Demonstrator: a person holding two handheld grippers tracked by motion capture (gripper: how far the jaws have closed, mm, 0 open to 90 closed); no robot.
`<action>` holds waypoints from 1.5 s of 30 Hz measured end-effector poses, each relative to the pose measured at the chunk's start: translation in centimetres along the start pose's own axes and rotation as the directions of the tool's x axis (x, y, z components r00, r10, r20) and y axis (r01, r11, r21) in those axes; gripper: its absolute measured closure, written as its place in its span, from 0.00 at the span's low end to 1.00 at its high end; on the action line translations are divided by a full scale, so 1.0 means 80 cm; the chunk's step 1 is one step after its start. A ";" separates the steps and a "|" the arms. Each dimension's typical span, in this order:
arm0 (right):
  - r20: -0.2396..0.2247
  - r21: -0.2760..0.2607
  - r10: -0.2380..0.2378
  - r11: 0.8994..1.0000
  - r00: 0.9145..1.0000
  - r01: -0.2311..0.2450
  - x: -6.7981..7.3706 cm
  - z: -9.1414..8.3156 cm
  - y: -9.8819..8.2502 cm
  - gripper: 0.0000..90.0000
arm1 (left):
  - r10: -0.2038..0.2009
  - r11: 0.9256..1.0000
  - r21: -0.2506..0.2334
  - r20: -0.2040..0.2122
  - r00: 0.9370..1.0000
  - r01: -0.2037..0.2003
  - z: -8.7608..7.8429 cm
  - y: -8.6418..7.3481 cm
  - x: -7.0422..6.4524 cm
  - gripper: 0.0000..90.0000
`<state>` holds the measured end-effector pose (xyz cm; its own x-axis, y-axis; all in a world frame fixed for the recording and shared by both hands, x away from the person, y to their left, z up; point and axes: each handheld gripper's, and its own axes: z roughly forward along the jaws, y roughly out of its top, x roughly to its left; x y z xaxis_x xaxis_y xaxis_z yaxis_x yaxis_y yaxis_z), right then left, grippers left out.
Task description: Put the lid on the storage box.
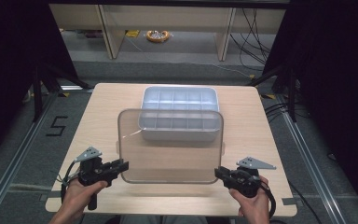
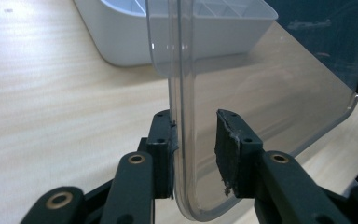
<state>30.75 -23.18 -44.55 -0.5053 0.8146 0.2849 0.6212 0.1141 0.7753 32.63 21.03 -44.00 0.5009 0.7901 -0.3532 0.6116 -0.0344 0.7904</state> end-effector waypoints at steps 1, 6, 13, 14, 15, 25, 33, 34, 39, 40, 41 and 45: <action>0.009 -0.002 0.009 1.000 1.000 -0.009 -0.005 0.000 0.007 0.83 | 0.000 1.000 0.000 0.002 1.000 0.000 0.002 0.003 0.001 0.74; 0.005 -0.031 0.023 0.999 1.000 -0.023 -0.014 0.002 0.024 0.83 | -0.008 1.000 -0.011 -0.003 1.000 0.008 0.015 0.025 0.001 0.73; 0.030 -0.052 0.048 0.998 0.998 -0.046 -0.026 0.008 0.059 0.83 | -0.005 0.999 -0.035 -0.027 1.000 0.004 0.033 0.065 0.004 0.72; 0.045 -0.054 0.032 0.998 0.998 -0.030 -0.032 0.013 0.070 0.83 | -0.006 1.000 -0.028 -0.026 1.000 0.005 0.035 0.070 0.005 0.72; 0.043 -0.051 0.032 0.998 0.999 -0.030 -0.034 0.015 0.076 0.83 | -0.004 0.999 -0.033 -0.035 0.999 0.003 0.039 0.074 0.005 0.72; 0.078 -0.039 0.037 0.999 0.996 -0.034 -0.054 0.036 0.111 0.82 | -0.020 1.000 -0.016 -0.065 0.998 0.019 0.070 0.114 0.019 0.71; 0.079 -0.049 0.095 0.995 0.992 -0.091 -0.070 0.054 0.142 0.81 | -0.047 0.999 -0.020 -0.078 0.996 0.045 0.088 0.141 0.029 0.70; 0.076 -0.046 0.116 0.993 0.990 -0.112 -0.070 0.055 0.145 0.81 | -0.051 0.999 -0.019 -0.079 0.996 0.050 0.091 0.144 0.031 0.70; 0.098 -0.043 0.089 0.995 0.991 -0.085 -0.085 0.066 0.159 0.81 | -0.073 0.997 -0.019 -0.083 0.994 0.071 0.108 0.158 0.039 0.70; 0.091 -0.050 0.112 0.993 0.990 -0.108 -0.085 0.069 0.160 0.81 | -0.080 0.997 -0.012 -0.089 0.993 0.080 0.114 0.163 0.042 0.70; 0.097 -0.048 0.103 0.994 0.990 -0.098 -0.088 0.071 0.162 0.80 | -0.080 0.997 -0.012 -0.089 0.993 0.080 0.114 0.163 0.042 0.70; 0.099 -0.046 0.107 0.994 0.989 -0.103 -0.094 0.077 0.165 0.80 | -0.089 0.996 -0.002 -0.101 0.991 0.089 0.126 0.170 0.046 0.69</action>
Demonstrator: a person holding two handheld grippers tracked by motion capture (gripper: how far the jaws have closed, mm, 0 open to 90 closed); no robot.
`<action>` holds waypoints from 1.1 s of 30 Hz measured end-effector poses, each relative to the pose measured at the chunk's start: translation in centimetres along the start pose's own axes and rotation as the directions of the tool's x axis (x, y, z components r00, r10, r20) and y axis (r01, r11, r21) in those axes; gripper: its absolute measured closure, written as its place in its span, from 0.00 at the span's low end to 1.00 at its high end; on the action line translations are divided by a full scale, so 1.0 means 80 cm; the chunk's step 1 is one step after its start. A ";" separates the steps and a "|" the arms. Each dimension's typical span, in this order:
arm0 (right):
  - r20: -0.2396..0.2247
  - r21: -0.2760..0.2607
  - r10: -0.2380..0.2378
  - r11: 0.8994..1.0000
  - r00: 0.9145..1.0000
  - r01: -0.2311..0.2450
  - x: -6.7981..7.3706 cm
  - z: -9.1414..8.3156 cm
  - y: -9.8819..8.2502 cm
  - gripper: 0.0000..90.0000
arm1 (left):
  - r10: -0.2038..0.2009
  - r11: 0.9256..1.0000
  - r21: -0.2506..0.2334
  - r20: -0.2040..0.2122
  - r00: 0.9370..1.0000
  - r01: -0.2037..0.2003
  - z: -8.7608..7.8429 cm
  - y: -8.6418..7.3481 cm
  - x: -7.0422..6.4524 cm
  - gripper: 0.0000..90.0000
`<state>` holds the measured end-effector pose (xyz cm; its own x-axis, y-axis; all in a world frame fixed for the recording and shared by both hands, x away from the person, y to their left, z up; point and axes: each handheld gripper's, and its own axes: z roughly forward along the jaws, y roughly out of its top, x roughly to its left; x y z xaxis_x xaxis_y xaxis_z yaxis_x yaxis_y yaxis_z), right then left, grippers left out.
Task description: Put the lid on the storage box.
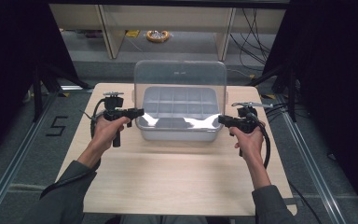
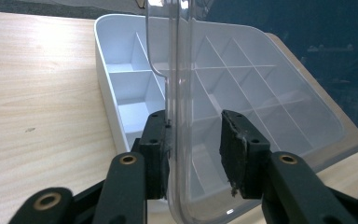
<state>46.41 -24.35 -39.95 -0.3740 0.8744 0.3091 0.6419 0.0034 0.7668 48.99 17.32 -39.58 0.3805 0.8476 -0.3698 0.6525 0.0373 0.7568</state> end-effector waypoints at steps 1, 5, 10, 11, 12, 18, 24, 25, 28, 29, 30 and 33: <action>0.002 0.006 0.031 0.999 1.000 -0.031 0.002 0.001 0.000 0.80 | 0.009 1.000 0.011 -0.004 1.000 -0.009 0.001 0.001 0.001 0.69; -0.001 0.009 0.031 0.999 1.000 -0.031 -0.005 0.009 0.001 0.80 | -0.013 1.000 0.010 -0.010 1.000 0.013 0.012 0.004 0.004 0.68; -0.007 0.024 0.044 0.999 0.999 -0.044 -0.010 0.017 0.001 0.80 | -0.029 0.999 0.032 -0.017 0.999 0.029 0.020 0.003 0.009 0.68; 0.001 0.028 0.040 0.999 0.999 -0.040 -0.011 0.018 0.002 0.80 | -0.020 0.999 0.043 -0.018 1.000 0.021 0.020 0.003 0.010 0.68; -0.004 0.030 0.039 0.999 0.999 -0.039 -0.013 0.021 0.002 0.80 | -0.028 0.999 0.045 -0.020 0.999 0.029 0.021 0.002 0.010 0.68; -0.006 0.040 0.042 0.998 0.999 -0.042 -0.015 0.024 0.001 0.80 | -0.037 0.998 0.059 -0.024 0.999 0.038 0.027 -0.001 0.014 0.67; 0.005 0.044 0.051 0.998 0.999 -0.052 -0.015 0.032 0.000 0.78 | -0.049 0.996 0.067 -0.032 0.998 0.051 0.032 -0.001 0.016 0.66; 0.002 0.053 0.054 0.997 0.999 -0.054 -0.015 0.034 0.000 0.77 | -0.049 0.996 0.067 -0.036 0.998 0.052 0.033 -0.001 0.017 0.66; 0.010 0.053 0.049 0.997 0.999 -0.049 -0.016 0.037 -0.001 0.76 | -0.052 0.996 0.074 -0.038 0.998 0.055 0.036 -0.001 0.018 0.65; 0.001 0.057 0.070 0.996 0.998 -0.069 -0.015 0.036 -0.001 0.76 | -0.050 0.996 0.077 -0.039 0.998 0.053 0.037 -0.002 0.018 0.64; 0.011 0.063 0.096 0.993 0.995 -0.096 -0.013 0.037 -0.002 0.75 | -0.056 0.996 0.069 -0.042 0.998 0.059 0.039 -0.002 0.017 0.64; 0.013 0.065 0.105 0.992 0.994 -0.106 -0.014 0.040 -0.003 0.73 | -0.061 0.995 0.074 -0.045 0.997 0.064 0.041 -0.003 0.017 0.63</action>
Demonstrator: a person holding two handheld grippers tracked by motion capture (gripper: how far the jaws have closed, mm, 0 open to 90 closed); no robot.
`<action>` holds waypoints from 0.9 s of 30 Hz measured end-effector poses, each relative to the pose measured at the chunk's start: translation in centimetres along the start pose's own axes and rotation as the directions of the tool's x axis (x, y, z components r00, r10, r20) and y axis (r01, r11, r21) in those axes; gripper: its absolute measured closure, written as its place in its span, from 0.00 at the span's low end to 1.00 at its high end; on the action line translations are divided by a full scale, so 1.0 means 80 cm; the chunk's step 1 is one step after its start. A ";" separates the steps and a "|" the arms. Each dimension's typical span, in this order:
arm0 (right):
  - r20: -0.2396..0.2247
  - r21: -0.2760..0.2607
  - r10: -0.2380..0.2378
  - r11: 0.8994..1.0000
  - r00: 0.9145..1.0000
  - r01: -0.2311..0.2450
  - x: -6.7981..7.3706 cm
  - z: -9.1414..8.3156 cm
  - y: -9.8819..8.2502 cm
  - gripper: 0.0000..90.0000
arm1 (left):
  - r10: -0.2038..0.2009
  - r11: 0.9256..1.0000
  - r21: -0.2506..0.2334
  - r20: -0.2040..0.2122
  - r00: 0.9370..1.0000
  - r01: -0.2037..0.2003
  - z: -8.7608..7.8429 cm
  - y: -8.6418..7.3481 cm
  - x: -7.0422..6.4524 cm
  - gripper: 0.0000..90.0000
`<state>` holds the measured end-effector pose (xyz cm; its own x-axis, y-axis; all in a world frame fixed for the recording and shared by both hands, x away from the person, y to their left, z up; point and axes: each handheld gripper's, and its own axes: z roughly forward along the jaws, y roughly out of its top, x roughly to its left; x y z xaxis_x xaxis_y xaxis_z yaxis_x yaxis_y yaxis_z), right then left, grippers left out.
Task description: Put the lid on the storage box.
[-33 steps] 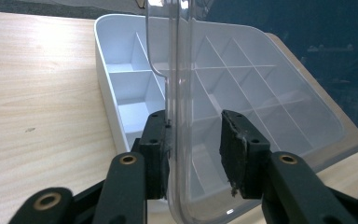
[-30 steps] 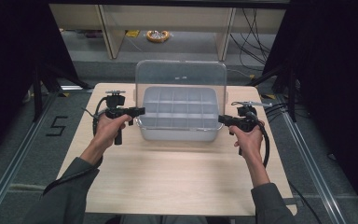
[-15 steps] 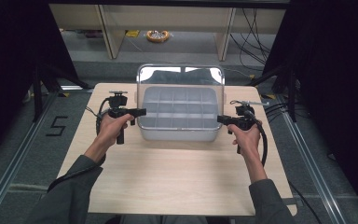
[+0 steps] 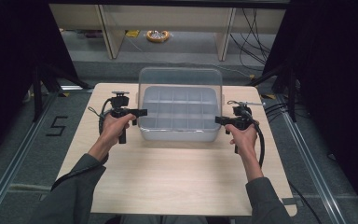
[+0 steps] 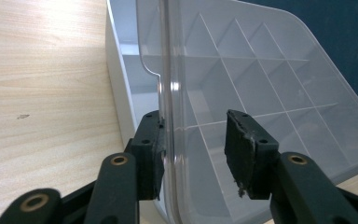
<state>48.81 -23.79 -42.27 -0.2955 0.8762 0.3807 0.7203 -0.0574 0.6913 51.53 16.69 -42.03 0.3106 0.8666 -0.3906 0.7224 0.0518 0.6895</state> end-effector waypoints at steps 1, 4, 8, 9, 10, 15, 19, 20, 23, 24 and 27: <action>0.005 -0.004 -0.005 1.000 1.000 0.005 0.000 0.001 0.000 0.73 | -0.003 1.000 -0.002 -0.002 1.000 0.003 0.001 0.000 0.000 0.63; 0.015 -0.013 -0.041 0.999 0.999 0.041 -0.004 0.005 0.001 0.71 | -0.001 1.000 0.004 -0.008 1.000 0.001 0.004 -0.001 0.001 0.61; 0.040 -0.006 -0.048 0.999 0.998 0.048 0.002 0.008 0.001 0.67 | -0.002 1.000 0.006 -0.016 1.000 0.003 0.008 -0.003 0.000 0.59; 0.049 -0.013 -0.050 0.999 0.998 0.050 0.003 0.010 0.001 0.66 | -0.001 1.000 0.006 -0.022 1.000 0.001 0.009 -0.003 0.000 0.59; 0.058 -0.003 -0.024 1.000 0.998 0.024 0.007 0.011 0.000 0.65 | 0.001 1.000 0.004 -0.023 1.000 -0.001 0.010 -0.003 0.000 0.59; 0.077 0.002 -0.045 0.999 0.996 0.045 0.006 0.015 0.001 0.63 | 0.003 1.000 0.008 -0.034 0.999 -0.003 0.012 -0.004 -0.001 0.58; 0.101 0.000 -0.067 0.998 0.993 0.067 0.007 0.018 0.001 0.61 | 0.018 1.000 0.019 -0.062 0.998 -0.016 0.017 -0.006 -0.001 0.56; 0.103 0.001 -0.075 0.997 0.992 0.075 0.007 0.020 0.001 0.60 | 0.013 1.000 0.018 -0.061 0.998 -0.012 0.018 -0.007 0.000 0.56; 0.084 0.003 -0.035 0.999 0.996 0.035 0.008 0.021 0.001 0.60 | 0.001 1.000 0.020 -0.062 0.998 0.000 0.021 -0.007 0.001 0.56; 0.084 0.013 0.010 1.000 0.996 -0.012 0.011 0.020 0.000 0.60 | 0.003 1.000 0.021 -0.062 0.998 -0.002 0.021 -0.007 0.001 0.56; 0.094 0.000 -0.004 1.000 0.996 0.005 0.009 0.023 -0.001 0.59 | 0.004 1.000 0.024 -0.064 0.998 -0.003 0.021 -0.007 0.001 0.56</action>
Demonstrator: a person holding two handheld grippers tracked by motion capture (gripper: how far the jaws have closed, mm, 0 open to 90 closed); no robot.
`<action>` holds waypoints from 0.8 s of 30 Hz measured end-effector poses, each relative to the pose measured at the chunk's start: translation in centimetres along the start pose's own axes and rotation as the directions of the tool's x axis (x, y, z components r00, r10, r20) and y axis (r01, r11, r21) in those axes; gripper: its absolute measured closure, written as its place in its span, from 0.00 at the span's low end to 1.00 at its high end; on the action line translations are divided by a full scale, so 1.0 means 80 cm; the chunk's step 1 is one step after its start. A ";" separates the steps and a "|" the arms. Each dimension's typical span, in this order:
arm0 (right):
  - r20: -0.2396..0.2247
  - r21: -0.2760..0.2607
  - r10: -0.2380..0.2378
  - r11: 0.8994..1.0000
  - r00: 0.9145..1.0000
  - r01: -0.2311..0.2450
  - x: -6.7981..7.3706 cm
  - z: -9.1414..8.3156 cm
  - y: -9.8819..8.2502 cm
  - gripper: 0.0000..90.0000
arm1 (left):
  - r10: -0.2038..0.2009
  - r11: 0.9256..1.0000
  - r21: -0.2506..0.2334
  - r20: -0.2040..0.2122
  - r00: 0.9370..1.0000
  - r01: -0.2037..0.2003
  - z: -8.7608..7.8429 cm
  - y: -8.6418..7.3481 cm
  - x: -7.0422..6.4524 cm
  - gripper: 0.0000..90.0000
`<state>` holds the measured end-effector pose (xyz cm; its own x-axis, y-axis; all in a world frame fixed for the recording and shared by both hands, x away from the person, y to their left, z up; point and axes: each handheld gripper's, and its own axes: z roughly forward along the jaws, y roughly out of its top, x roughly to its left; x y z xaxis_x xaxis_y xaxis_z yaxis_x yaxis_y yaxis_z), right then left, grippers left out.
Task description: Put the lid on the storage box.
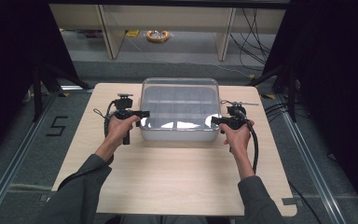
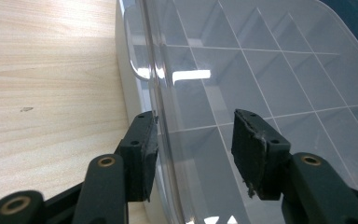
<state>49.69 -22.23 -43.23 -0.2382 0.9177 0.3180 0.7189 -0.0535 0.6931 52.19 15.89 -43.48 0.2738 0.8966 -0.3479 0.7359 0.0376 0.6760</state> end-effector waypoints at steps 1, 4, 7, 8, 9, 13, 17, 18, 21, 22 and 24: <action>0.003 0.023 0.028 0.999 1.000 -0.028 0.003 -0.002 0.000 0.59 | -0.001 1.000 -0.002 -0.001 1.000 0.001 0.000 0.000 0.000 0.56; 0.016 0.010 -0.011 1.000 1.000 0.011 0.003 0.000 0.001 0.57 | 0.004 1.000 -0.004 -0.004 1.000 -0.004 0.000 -0.001 -0.001 0.56; 0.042 0.026 -0.045 0.999 0.998 0.043 0.005 0.001 0.003 0.55 | 0.005 1.000 -0.007 -0.002 1.000 -0.005 0.000 -0.001 0.000 0.56; 0.048 0.037 -0.034 0.999 0.998 0.033 0.007 0.001 0.004 0.54 | 0.009 1.000 -0.006 -0.004 1.000 -0.009 0.000 -0.001 0.000 0.56; 0.051 0.036 -0.009 0.999 0.999 0.008 0.011 0.001 0.004 0.54 | 0.004 1.000 -0.006 -0.007 1.000 -0.004 0.000 -0.001 -0.001 0.56; 0.071 0.052 -0.013 0.999 0.997 0.009 0.014 0.003 0.007 0.52 | 0.002 1.000 -0.010 -0.007 1.000 -0.003 0.000 -0.002 -0.002 0.56; 0.083 0.081 -0.086 0.994 0.993 0.079 0.011 0.004 0.010 0.50 | 0.007 1.000 -0.010 -0.012 1.000 -0.007 0.000 -0.002 -0.002 0.55; 0.097 0.103 -0.087 0.992 0.991 0.077 0.012 0.004 0.012 0.48 | 0.010 1.000 -0.010 -0.012 1.000 -0.010 0.001 -0.001 -0.003 0.55; 0.087 0.119 -0.060 0.992 0.994 0.050 0.015 0.007 0.014 0.46 | 0.023 1.000 -0.011 -0.018 1.000 -0.023 0.001 -0.002 -0.004 0.55; 0.083 0.128 -0.073 0.990 0.994 0.062 0.012 0.008 0.015 0.46 | 0.023 1.000 -0.013 -0.015 1.000 -0.023 0.001 -0.003 -0.004 0.55; 0.073 0.143 -0.038 0.989 0.997 0.027 0.011 0.010 0.015 0.45 | 0.020 1.000 -0.015 -0.014 1.000 -0.020 0.001 -0.003 -0.003 0.55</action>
<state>50.90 -21.19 -42.66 -0.2172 0.9452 0.2438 0.7984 0.0284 0.6015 52.01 15.62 -43.58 0.2797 0.9034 -0.3249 0.7210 0.0257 0.6925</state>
